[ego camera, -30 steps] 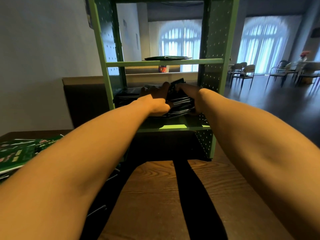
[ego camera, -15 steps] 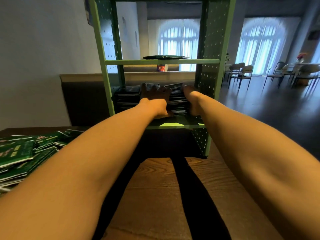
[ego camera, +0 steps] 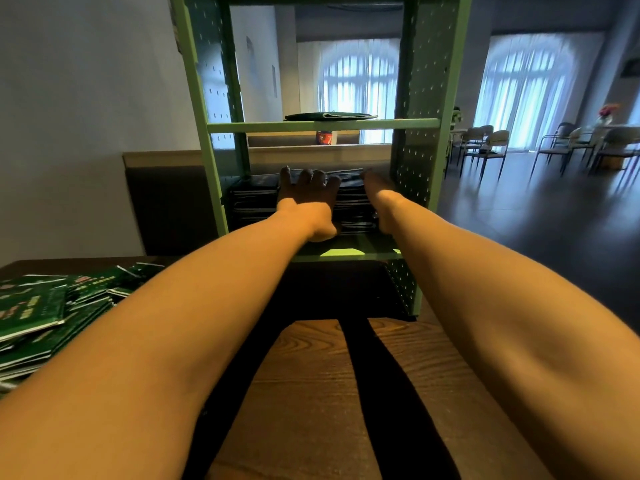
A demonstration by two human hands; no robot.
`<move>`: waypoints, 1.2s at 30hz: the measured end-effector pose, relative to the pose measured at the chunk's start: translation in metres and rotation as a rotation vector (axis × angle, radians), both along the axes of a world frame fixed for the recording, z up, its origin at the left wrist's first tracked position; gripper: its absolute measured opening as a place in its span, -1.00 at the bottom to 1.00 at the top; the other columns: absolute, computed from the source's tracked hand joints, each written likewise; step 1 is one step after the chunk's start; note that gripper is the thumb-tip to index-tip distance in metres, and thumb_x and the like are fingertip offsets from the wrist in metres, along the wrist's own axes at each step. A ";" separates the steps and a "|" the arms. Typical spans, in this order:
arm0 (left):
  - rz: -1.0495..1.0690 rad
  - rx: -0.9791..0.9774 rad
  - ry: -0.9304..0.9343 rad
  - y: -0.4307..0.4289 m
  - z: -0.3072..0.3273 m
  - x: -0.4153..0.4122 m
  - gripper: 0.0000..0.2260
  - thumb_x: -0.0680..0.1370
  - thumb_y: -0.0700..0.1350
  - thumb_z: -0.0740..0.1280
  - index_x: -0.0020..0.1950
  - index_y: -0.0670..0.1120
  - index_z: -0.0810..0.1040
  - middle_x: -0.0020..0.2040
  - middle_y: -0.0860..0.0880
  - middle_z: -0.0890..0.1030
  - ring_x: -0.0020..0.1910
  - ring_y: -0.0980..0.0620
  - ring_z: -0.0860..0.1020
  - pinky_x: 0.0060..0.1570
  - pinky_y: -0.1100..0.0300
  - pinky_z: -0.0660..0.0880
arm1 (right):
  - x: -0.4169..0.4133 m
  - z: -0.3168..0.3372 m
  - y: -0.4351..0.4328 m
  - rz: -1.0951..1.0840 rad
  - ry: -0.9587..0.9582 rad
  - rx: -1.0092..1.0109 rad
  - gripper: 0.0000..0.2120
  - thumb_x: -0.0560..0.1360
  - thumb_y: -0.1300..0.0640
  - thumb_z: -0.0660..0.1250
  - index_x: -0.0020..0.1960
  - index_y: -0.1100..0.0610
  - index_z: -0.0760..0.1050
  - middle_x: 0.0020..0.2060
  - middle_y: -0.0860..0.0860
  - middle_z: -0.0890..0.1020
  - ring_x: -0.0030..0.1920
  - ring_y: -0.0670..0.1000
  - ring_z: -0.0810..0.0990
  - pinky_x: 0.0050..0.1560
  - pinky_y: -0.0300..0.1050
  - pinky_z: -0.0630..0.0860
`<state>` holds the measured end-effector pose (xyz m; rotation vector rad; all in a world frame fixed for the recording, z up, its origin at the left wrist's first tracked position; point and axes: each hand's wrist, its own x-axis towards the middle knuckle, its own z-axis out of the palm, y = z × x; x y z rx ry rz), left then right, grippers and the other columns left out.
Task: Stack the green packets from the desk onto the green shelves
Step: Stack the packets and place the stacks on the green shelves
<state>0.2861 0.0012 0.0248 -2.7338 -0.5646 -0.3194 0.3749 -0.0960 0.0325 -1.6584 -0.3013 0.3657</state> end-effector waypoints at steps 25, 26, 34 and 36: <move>0.102 -0.253 -0.210 -0.032 -0.072 -0.277 -0.71 0.52 0.13 0.31 0.11 -0.01 0.58 0.05 -0.06 0.63 0.07 -0.15 0.59 -0.11 0.07 0.45 | -0.230 -0.110 -0.028 0.012 -0.269 -0.124 -0.82 0.62 0.02 0.31 0.15 0.09 0.52 0.02 0.02 0.58 0.09 0.05 0.53 0.07 -0.09 0.39; 0.131 -0.260 -0.220 -0.028 -0.080 -0.291 -0.72 0.52 0.12 0.30 0.11 -0.02 0.58 0.05 -0.06 0.63 0.07 -0.15 0.58 -0.13 0.08 0.42 | -0.240 -0.117 -0.024 0.046 -0.275 -0.135 -0.81 0.62 0.03 0.32 0.17 0.09 0.52 0.02 0.01 0.57 0.09 0.05 0.53 0.08 -0.09 0.39; 0.302 -0.407 -0.347 -0.004 -0.143 -0.351 -0.61 0.58 0.13 0.25 0.32 -0.04 0.44 0.18 -0.08 0.56 0.12 -0.18 0.56 -0.02 -0.02 0.48 | -0.295 -0.159 0.001 0.264 -0.373 -0.287 -0.71 0.62 -0.03 0.30 0.28 0.08 0.50 0.05 0.01 0.64 0.07 0.07 0.57 0.06 -0.07 0.46; 0.353 -0.456 -0.384 -0.002 -0.156 -0.349 -0.58 0.60 0.14 0.23 0.37 -0.04 0.40 0.24 -0.10 0.52 0.16 -0.21 0.54 0.05 -0.04 0.45 | -0.297 -0.171 0.003 0.262 -0.442 -0.346 -0.63 0.61 -0.09 0.28 0.35 0.05 0.49 0.19 0.03 0.65 0.22 0.12 0.59 0.17 0.00 0.52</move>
